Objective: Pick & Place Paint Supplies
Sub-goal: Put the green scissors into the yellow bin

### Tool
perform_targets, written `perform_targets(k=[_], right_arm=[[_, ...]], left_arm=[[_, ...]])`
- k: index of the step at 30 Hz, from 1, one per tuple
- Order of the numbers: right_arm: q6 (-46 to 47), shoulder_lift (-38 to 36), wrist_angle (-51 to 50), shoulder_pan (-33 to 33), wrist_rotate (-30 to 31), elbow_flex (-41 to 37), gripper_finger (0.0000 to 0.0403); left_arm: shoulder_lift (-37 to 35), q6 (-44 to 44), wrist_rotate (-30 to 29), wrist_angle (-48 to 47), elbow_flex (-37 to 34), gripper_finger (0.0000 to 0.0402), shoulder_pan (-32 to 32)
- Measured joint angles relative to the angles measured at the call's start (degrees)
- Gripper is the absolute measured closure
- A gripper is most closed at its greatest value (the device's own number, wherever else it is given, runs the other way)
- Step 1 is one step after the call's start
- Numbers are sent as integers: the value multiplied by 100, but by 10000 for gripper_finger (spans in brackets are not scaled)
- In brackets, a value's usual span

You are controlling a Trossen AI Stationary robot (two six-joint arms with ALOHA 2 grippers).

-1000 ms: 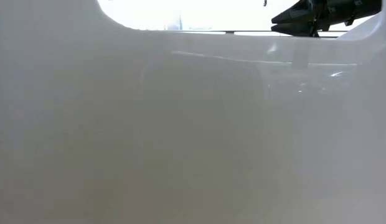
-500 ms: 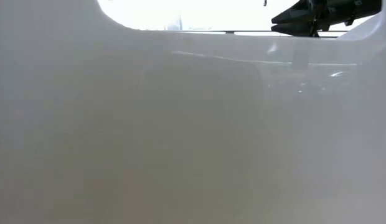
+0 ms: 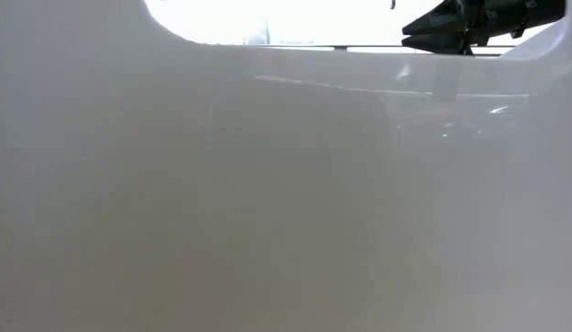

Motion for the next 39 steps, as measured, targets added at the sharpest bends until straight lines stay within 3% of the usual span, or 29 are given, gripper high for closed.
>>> perform_targets(k=[17, 28, 39], right_arm=[[0, 2, -2, -1, 1, -1, 309], [0, 1, 0, -1, 1, -1, 309], [0, 2, 0, -1, 0, 0, 309]], left_arm=[[2, -452, 381, -738, 25, 401, 4], [2, -37, 427, -640, 659, 401, 4], [7, 111, 660, 298, 164, 384, 4]])
